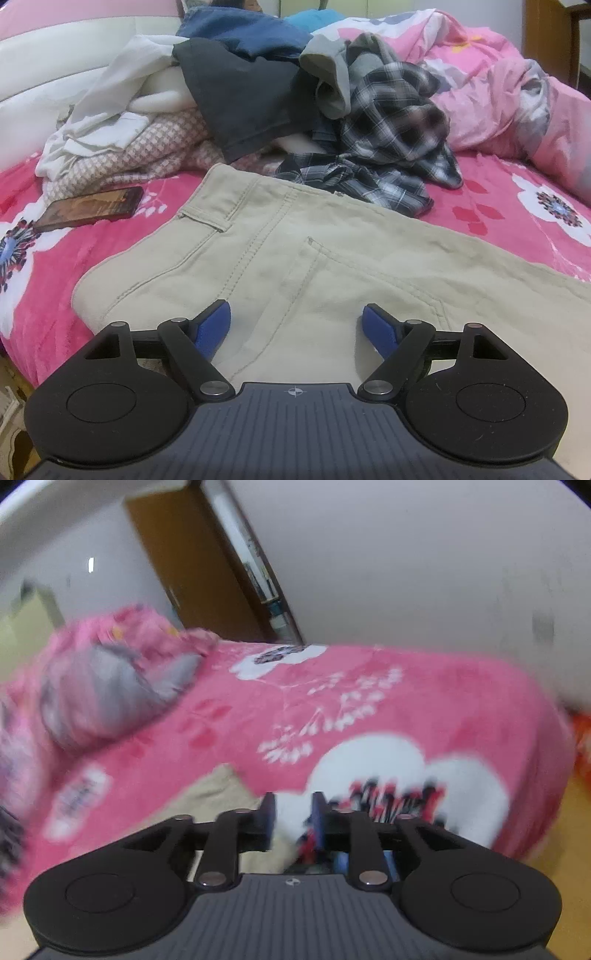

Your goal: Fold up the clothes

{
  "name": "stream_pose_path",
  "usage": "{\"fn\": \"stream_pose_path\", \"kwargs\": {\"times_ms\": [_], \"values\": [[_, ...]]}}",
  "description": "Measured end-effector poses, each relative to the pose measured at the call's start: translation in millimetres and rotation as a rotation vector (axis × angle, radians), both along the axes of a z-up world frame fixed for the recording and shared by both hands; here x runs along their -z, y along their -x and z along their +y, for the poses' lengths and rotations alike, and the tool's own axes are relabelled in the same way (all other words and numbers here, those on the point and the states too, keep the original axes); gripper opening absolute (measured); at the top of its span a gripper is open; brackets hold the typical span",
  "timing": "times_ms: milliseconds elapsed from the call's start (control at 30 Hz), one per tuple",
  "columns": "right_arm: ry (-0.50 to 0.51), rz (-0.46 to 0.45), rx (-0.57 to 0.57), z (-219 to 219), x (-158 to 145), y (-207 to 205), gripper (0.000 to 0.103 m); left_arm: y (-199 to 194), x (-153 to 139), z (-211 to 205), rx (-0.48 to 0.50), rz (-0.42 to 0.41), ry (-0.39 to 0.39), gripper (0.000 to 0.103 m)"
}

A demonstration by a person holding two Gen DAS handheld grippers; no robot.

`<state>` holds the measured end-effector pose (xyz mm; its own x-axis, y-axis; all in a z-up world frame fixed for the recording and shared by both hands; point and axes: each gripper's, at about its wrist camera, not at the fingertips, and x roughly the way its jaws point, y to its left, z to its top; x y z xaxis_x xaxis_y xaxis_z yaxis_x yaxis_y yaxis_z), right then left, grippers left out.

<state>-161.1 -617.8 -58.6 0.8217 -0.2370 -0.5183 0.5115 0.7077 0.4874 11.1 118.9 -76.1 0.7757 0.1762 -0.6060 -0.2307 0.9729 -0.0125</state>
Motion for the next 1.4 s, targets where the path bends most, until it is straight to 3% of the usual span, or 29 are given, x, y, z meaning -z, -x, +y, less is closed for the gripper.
{"fn": "stream_pose_path", "kwargs": {"times_ms": [33,133,200,300,500,600,667,767,967,1233,1400], "values": [[-0.086,-0.033,-0.008,1,6,10,0.035,0,0,-1,-0.001,0.0,-0.004,0.081],[-0.331,-0.108,-0.028,5,33,22,0.035,-1,0,-1,0.001,0.003,-0.006,0.081],[-0.401,-0.121,-0.05,9,47,20,0.036,-2,0,0,0.006,0.005,-0.002,0.081],[-0.401,-0.085,-0.035,12,57,8,0.034,-2,-1,3,0.013,0.005,0.01,0.081],[-0.448,-0.112,0.0,-2,66,-11,0.034,0,0,6,0.011,-0.013,0.03,0.081],[-0.447,-0.127,0.015,-2,69,-15,0.023,1,1,6,0.011,-0.021,0.038,0.081],[-0.434,-0.136,0.005,0,65,-17,0.007,2,0,7,0.006,-0.025,0.049,0.081],[-0.4,-0.175,-0.029,11,44,-19,0.006,1,0,7,-0.007,-0.025,0.056,0.081],[-0.276,-0.272,-0.201,61,-28,-30,0.006,5,2,5,-0.012,-0.032,0.053,0.081],[-0.195,-0.378,-0.504,163,-108,-72,0.006,13,2,13,0.019,-0.07,0.094,0.081],[-0.213,-0.406,-0.696,238,-135,-107,0.006,36,-13,29,0.028,-0.169,0.173,0.08]]}}
